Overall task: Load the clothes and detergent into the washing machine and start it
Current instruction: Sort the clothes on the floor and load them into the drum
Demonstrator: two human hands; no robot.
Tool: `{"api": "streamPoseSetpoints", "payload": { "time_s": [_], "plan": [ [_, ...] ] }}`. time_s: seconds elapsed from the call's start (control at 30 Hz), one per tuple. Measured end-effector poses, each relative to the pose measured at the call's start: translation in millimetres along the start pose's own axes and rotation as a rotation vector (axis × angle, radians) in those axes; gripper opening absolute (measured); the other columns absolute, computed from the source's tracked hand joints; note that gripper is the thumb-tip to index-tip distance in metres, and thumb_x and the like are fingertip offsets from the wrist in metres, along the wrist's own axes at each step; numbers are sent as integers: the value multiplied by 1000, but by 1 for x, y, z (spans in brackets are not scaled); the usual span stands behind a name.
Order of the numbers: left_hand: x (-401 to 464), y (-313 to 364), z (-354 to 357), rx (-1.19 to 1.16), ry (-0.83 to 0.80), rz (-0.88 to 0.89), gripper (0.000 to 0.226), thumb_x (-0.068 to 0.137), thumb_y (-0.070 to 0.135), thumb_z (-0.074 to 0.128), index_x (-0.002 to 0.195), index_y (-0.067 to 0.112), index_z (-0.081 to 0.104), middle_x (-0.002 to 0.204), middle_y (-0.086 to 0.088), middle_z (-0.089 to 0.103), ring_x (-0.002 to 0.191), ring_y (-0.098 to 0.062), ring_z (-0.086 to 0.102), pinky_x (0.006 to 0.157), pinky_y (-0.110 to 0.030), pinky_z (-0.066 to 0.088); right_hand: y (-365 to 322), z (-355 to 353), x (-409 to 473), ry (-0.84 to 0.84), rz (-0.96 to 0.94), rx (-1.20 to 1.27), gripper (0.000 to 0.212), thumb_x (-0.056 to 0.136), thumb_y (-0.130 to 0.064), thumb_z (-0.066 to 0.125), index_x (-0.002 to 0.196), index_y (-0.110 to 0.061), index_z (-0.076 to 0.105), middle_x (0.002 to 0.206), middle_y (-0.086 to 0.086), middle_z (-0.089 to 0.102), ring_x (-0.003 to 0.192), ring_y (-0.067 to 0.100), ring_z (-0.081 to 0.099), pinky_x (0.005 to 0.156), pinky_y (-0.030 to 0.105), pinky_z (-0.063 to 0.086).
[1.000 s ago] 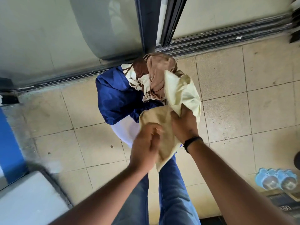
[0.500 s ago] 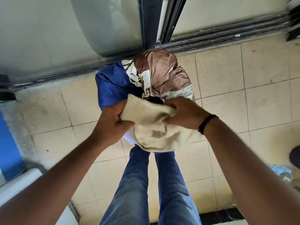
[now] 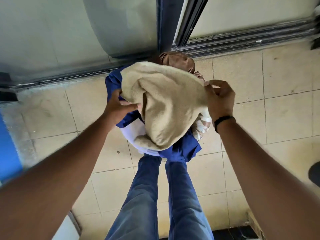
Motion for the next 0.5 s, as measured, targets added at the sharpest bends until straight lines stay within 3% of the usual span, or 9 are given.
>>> {"api": "streamPoseSetpoints", "payload": {
  "time_s": [0.1,0.17,0.2,0.27,0.37,0.5],
  "plan": [
    [8,-14,4,123,-20,8,67,77,16,86,125,15,39,117,0,66,101,-10,68,91,-31,55,30,6,-12,155,158,58,69,75,-48,80,128,-15,51,106,8,64,94,20,64,78,25,50],
    [7,-12,8,66,37,17,60,81,11,83,119,14,36,106,-3,65,86,-3,65,74,-19,55,52,17,-30,179,223,-17,79,72,-42,82,134,-13,43,123,15,58,106,29,62,89,32,50],
    [5,-13,10,13,75,18,59,81,8,81,117,13,35,101,-4,65,80,-3,64,69,-17,53,64,23,-41,185,249,-6,80,71,-36,82,135,-12,41,127,15,56,107,30,62,90,34,51],
    [0,-19,13,-118,172,-14,52,80,10,83,114,13,43,93,-7,68,79,-10,66,72,-22,54,86,32,-64,196,317,26,80,69,-31,83,132,-13,36,128,11,56,109,29,61,90,36,52],
    [-2,-41,24,-345,231,-144,18,83,23,79,81,16,62,86,-6,69,85,-19,64,81,-36,51,121,58,-92,71,447,-14,61,77,-32,79,126,-15,47,116,-3,65,102,22,61,85,28,44],
    [-9,-51,53,-273,144,-241,12,94,27,68,82,24,66,94,1,68,93,-18,61,90,-37,49,135,80,-97,-91,462,-54,27,91,-21,61,113,-5,63,113,14,70,106,35,63,86,37,47]
  ]
}}
Point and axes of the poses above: each hand's wrist, its own x-axis towards the middle knuckle, its own z-axis out of the palm, y = z × x, the point moved 9 cm from there along x, towards the middle knuckle
